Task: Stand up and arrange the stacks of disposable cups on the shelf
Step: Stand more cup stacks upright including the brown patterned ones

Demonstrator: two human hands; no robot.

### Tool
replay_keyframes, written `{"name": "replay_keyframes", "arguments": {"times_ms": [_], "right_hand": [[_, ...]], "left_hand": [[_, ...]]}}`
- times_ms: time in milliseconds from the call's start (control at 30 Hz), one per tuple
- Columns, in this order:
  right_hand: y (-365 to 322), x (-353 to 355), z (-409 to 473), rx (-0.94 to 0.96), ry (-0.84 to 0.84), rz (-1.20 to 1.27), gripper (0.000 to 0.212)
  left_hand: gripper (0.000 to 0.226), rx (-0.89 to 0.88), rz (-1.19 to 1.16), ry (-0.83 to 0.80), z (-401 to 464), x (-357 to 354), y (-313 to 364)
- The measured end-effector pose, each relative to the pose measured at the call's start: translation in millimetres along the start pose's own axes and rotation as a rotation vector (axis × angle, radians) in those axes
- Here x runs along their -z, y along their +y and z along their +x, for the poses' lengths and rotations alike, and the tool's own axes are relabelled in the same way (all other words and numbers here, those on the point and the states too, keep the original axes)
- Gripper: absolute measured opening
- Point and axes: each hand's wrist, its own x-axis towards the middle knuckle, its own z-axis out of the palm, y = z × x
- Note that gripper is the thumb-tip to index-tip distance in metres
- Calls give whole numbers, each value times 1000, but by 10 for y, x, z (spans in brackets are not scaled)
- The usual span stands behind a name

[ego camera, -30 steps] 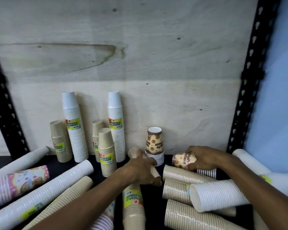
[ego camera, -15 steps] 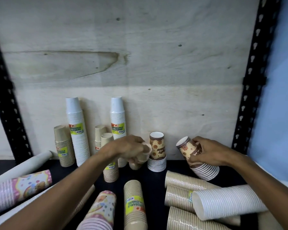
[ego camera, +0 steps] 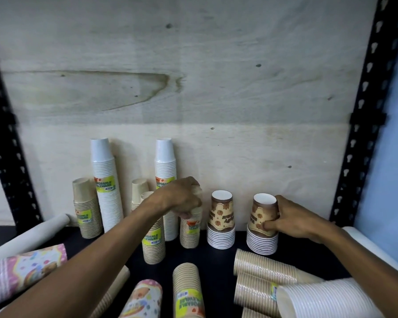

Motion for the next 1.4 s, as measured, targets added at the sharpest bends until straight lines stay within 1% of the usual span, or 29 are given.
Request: {"name": "replay_keyframes", "arguments": {"times_ms": [67,133,233,367,433,533,600,667,767,833,900,1100,1233,1333,1400], "right_hand": [[96,-15,84,13,-11,13,71],[136,6,128,18,-29,33,67],[69,54,79,11,-31,81,61],[-4,54,37,40,-44,138,34],[-40,41,19,54,-16,166,32],[-105,28,-30,82,11,193,26],[-120,19,-9,101,19,170,25],[-124,25,6,104,7,172,25],[-87,23,56,87,10,184,33],[-86,22,48,90,3,204,33],[-64,6,55,103,-8,220,32],[-30,-22,94,103,-3,244,38],[-27,-42,89,107,-11,233,38],[-35,-36,60,81,-5,243,42],[-39,-39,38,57,4,230,51]], "left_hand": [[51,0,141,38,7,8,-8],[55,-7,177,83,32,17,-30],[60,-64,268,121,70,23,-37],[53,-143,291,155,98,11,-25],[50,-148,307,191,111,0,-40],[51,-158,339,215,117,-1,-51],[53,-161,350,239,121,2,-47],[54,-147,355,261,139,-12,-39],[46,-136,395,300,176,-37,-29],[44,-142,416,308,187,-38,-35],[46,-145,433,316,208,-21,-57],[56,-157,444,304,231,-43,-107],[56,-162,451,314,243,-82,-115],[56,-170,447,333,253,-127,-120],[55,-173,455,349,240,-149,-119]]}}
